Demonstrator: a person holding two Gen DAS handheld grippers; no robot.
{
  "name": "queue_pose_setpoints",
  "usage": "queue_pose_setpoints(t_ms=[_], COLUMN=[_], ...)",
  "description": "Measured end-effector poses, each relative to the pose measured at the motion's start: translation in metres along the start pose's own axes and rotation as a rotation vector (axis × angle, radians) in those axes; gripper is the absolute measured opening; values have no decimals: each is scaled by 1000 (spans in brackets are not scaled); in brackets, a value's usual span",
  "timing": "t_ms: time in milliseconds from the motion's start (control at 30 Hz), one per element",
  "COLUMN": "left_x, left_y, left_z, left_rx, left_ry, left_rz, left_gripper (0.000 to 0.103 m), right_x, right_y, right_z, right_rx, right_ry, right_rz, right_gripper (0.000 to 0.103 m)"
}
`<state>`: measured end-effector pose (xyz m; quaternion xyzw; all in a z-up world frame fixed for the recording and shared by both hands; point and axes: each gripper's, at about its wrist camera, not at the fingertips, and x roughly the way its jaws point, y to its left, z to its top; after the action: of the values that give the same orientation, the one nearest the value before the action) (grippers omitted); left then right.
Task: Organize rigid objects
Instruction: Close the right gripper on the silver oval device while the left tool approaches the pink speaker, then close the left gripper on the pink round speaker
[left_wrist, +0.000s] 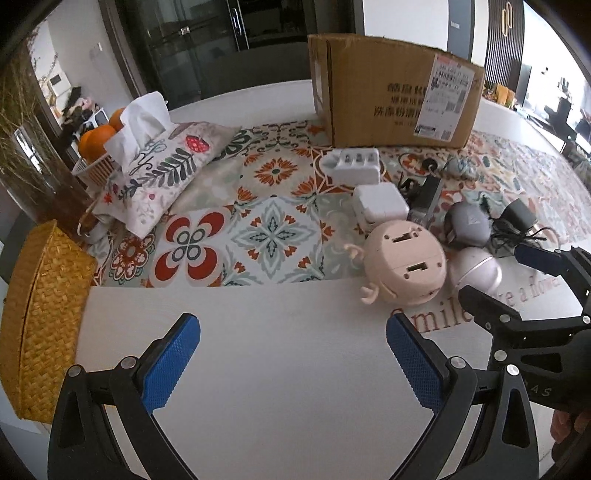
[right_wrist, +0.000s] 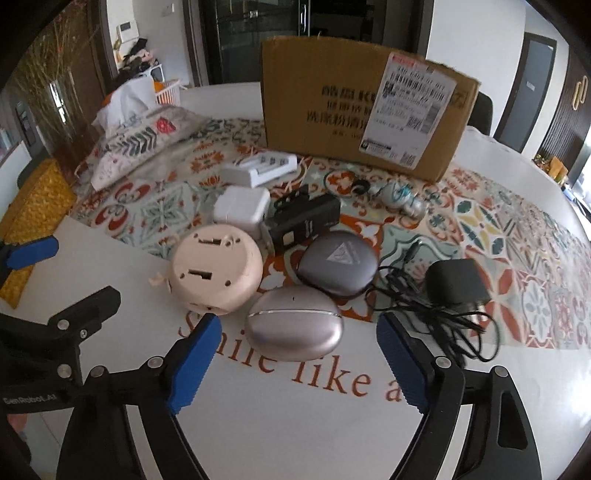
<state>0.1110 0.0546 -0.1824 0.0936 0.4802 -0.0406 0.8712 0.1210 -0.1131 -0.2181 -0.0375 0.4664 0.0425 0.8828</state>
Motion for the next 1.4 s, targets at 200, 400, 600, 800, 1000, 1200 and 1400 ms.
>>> queue_pose_setpoints(t_ms=[200,400,600,800,1000,1200,1400], left_x=[10,16,18,16,6,4,12], left_y=[-1,-1,1,-1,-14,-35,-50], left_z=[1,4,5,8,13,20,32], left_rx=[16,25,44,51,48,32,-6], left_ry=[12,12,4,2,-11,-14,15], left_rz=[-9,-14,-18,-28,-36,-68,-115], left_gripper=[103,103,103,103,103,102,99], right_x=[16,24,30,26,13,-3,-18], right_y=[0,1,3,3,-8,-30,-50], right_z=[-2,0,-1,-2,-4,-8,-2], right_rx=[1,11,29,49,71,111,133], right_ry=[24,34,42,40,44,52,24], right_rz=[1,-2,4,1,21,39,24], right_gripper=[80,74,66,66,66,66,66])
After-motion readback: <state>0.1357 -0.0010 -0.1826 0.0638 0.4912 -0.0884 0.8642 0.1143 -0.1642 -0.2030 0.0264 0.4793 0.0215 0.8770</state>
